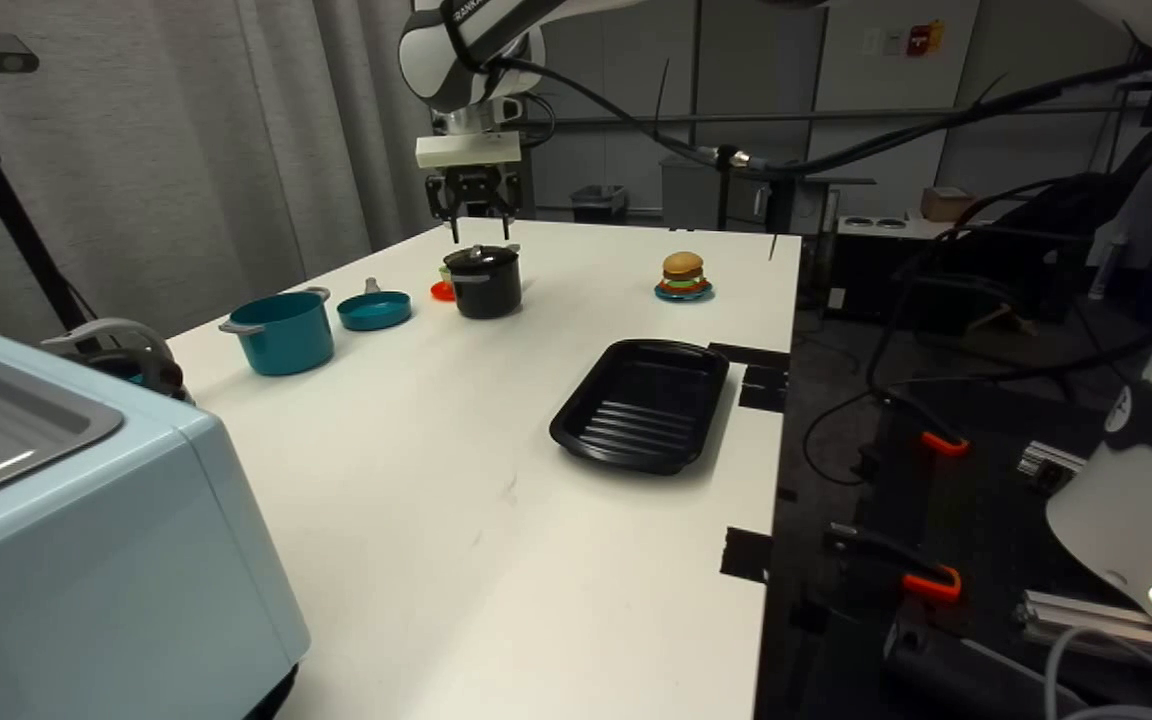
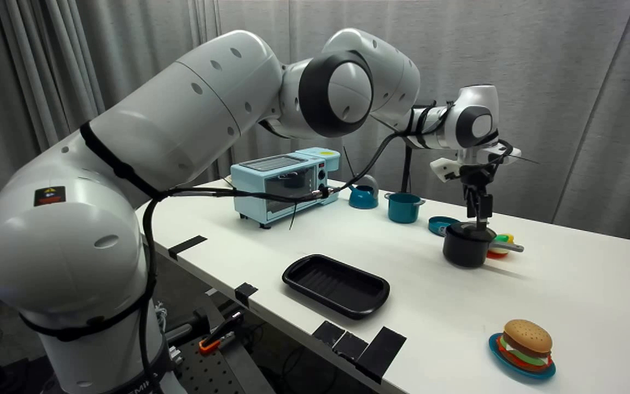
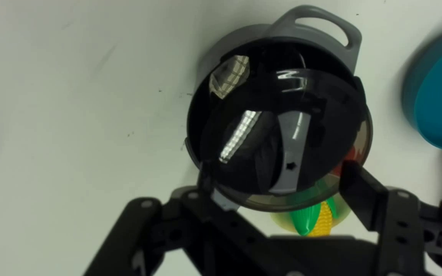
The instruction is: Put the black lid on top of the black pot
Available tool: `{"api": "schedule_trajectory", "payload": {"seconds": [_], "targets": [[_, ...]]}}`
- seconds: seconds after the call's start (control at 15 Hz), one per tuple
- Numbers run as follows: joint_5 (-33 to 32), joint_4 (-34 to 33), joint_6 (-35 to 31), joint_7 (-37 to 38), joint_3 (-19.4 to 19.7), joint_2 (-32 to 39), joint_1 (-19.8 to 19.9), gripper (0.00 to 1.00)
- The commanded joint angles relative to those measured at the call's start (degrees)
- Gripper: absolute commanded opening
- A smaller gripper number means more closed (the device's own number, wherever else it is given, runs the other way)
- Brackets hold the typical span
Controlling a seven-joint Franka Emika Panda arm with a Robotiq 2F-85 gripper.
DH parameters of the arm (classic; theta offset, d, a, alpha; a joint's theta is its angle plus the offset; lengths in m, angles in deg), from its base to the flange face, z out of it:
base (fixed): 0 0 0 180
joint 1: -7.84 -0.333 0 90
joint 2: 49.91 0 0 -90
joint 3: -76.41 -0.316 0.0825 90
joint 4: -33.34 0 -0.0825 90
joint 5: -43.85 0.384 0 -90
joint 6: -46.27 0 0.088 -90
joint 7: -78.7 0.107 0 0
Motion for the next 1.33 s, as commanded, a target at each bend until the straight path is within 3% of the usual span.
{"api": "schedule_trajectory", "payload": {"seconds": [0.0, 0.27, 1.07, 1.13, 1.27], "targets": [[1.35, 1.97, 0.22, -1.63, -1.02, -2.62, 1.03, 1.0], [1.5, 6.62, -0.12, -3.17, -1.23, -6.74, 1.37, 1.0], [0.83, 30.05, -6.13, -7.07, 0.18, -24.12, 2.02, 1.0], [0.24, 23.33, -3.44, -5.49, 0.42, -19.29, 1.53, 1.0], [0.25, 26.33, -4.47, -5.63, 0.46, -21.42, 1.75, 1.0]]}}
